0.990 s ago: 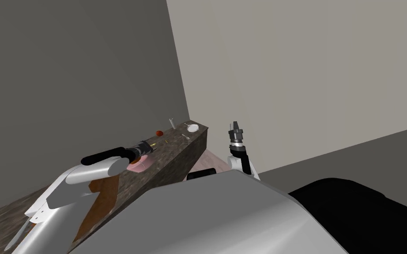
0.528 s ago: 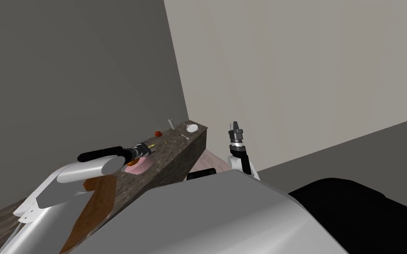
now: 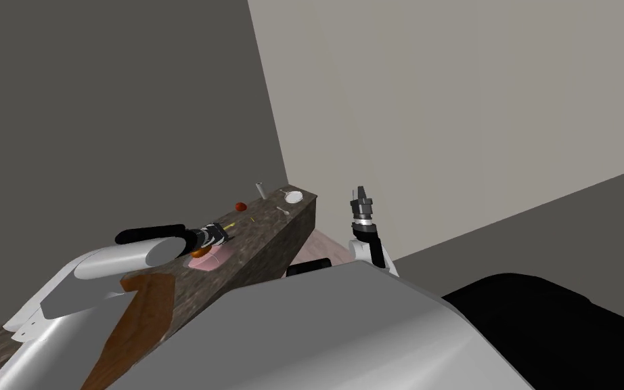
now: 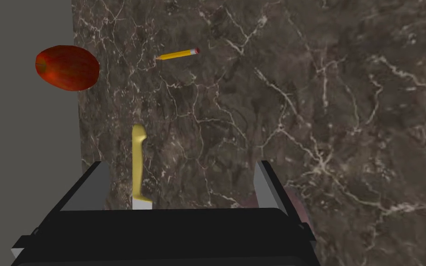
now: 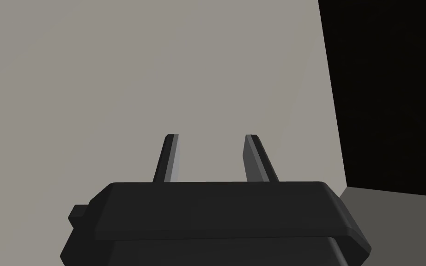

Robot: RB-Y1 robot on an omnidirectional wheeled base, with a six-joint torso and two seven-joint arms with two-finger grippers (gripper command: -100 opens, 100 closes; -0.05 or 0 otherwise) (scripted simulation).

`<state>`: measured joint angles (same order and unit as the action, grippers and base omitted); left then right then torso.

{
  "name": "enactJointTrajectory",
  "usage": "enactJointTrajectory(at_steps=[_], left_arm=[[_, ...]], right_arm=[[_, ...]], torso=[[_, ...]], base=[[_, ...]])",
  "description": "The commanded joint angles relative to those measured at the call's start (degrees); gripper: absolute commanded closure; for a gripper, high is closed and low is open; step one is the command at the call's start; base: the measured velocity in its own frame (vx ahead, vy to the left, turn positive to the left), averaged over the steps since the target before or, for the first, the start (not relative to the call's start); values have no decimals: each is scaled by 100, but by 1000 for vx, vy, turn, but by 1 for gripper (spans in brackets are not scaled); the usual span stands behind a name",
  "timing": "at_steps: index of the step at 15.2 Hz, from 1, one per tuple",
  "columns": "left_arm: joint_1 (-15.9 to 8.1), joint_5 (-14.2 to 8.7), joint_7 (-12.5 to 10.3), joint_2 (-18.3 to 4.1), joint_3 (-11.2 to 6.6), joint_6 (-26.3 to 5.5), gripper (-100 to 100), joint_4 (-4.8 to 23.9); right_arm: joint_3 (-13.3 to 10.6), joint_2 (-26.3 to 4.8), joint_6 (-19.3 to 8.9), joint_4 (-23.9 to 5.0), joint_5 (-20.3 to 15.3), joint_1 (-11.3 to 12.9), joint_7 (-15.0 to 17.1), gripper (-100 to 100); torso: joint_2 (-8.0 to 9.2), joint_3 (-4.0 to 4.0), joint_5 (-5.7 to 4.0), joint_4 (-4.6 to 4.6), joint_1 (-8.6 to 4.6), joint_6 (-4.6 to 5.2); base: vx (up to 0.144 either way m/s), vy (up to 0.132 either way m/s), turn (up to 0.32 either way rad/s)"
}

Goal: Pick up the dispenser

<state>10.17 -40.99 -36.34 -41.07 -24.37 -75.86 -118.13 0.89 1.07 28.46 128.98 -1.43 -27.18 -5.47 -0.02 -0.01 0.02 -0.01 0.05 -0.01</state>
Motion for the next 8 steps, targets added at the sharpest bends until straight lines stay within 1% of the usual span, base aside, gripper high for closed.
enactJointTrajectory(at_steps=[1, 3, 4, 5, 7, 8], left_arm=[[-53, -165, -116, -113, -87, -286, -100, 66], [-53, -165, -116, -113, -87, -505, -100, 66], [-53, -165, -116, -113, -87, -527, -100, 66], [-103, -296, -207, -207, -153, -715, -100, 129], [-103, -296, -207, -207, -153, -885, -100, 129], [-149, -418, -292, -296, -212, -1042, -100, 188]], right_arm=[[0, 0, 0, 0, 0, 0, 0, 0], [0, 0, 0, 0, 0, 0, 0, 0], [0, 0, 0, 0, 0, 0, 0, 0], [0, 0, 0, 0, 0, 0, 0, 0], [0, 0, 0, 0, 0, 0, 0, 0], [0, 0, 0, 0, 0, 0, 0, 0]], torso=[[0, 0, 0, 0, 0, 0], [0, 0, 0, 0, 1, 1], [0, 0, 0, 0, 1, 0], [0, 0, 0, 0, -1, -1], [0, 0, -1, 0, -1, 1], [0, 0, 0, 0, -1, 0]], base=[[-1, 15, -63], [-1, 16, -44], [0, 8, 4], [-1, 8, -55], [0, 11, -47], [1, 11, -47]])
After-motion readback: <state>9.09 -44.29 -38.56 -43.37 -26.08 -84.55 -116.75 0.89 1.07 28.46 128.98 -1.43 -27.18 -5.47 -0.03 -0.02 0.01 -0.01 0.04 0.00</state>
